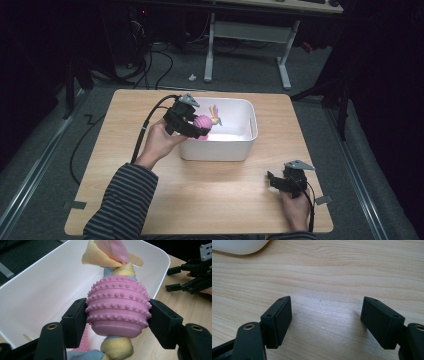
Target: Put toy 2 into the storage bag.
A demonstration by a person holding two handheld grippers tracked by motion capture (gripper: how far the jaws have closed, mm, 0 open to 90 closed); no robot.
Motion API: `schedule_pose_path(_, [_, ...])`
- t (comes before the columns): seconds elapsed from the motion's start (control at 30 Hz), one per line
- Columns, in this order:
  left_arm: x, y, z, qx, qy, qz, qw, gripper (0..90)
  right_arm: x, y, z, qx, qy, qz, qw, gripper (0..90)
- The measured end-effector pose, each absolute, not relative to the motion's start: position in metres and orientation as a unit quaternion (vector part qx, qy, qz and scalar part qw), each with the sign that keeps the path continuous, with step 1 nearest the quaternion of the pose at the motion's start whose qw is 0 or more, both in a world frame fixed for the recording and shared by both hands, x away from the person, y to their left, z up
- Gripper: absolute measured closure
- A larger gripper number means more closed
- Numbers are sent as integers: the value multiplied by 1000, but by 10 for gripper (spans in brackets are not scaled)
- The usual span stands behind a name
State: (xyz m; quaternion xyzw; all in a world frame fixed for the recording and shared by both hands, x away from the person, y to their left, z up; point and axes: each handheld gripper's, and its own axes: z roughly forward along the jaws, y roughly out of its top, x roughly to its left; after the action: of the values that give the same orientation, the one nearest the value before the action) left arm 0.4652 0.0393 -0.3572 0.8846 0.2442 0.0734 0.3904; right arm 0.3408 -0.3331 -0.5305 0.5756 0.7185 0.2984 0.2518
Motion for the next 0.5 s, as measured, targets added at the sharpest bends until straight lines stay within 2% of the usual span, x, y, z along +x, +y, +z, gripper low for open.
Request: schedule_pose_path(0.5, [472, 12, -369, 894, 234, 61, 376, 352, 341, -333, -531, 576, 718, 298, 251, 251])
